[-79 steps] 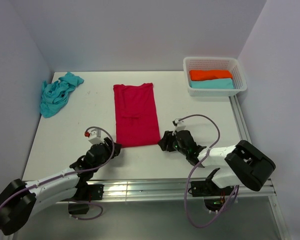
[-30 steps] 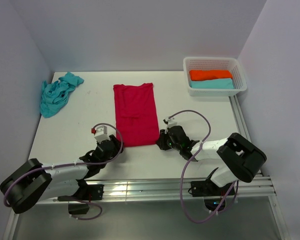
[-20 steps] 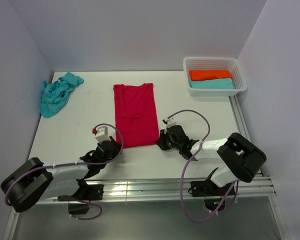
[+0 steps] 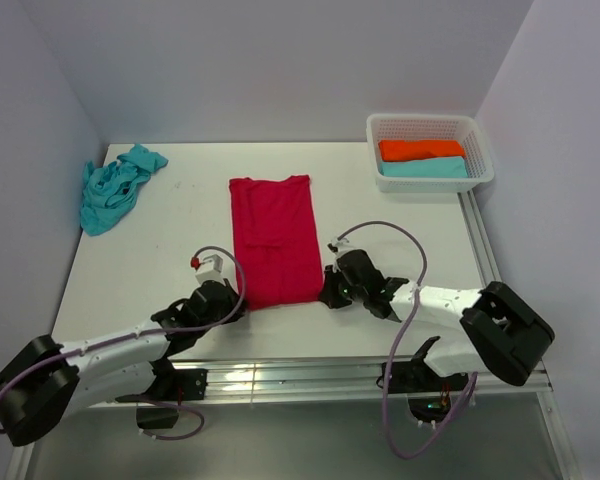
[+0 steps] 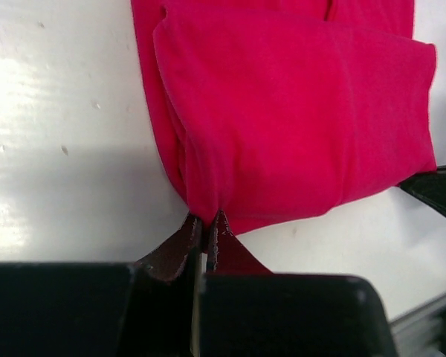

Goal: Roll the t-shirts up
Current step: Roll the tshirt

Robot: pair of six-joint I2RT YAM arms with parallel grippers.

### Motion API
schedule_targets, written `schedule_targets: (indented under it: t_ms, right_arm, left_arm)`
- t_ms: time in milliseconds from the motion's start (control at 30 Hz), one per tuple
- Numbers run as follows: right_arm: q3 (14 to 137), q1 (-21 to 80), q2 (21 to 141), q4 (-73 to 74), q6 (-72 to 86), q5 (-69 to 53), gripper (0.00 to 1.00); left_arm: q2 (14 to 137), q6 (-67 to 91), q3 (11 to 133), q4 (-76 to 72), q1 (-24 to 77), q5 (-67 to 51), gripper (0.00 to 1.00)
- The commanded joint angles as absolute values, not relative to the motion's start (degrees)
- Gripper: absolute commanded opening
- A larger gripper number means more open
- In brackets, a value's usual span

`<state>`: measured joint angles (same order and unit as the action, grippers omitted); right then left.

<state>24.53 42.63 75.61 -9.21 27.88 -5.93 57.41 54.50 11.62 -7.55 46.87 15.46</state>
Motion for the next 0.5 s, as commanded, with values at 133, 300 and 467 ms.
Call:
schedule_targets:
  t_ms: [133,300,467]
  right_arm:
    - [31.2,42.8,70.0,6.8,29.5,-11.4,0.00]
    - [33.4,42.4,69.5,13.2,29.6,-16.5,0.00]
    - [35.1,39.7,69.5,16.5,30.2,-22.3,0.00]
  left_arm:
    - [53.7,59.1,16.2,7.6,47.4,7.7,0.00]
    - [59.0,61.2,20.0,10.2,47.4,0.5,0.00]
    - [60.5,63.1,23.2,13.2,47.3,-2.3,0.00]
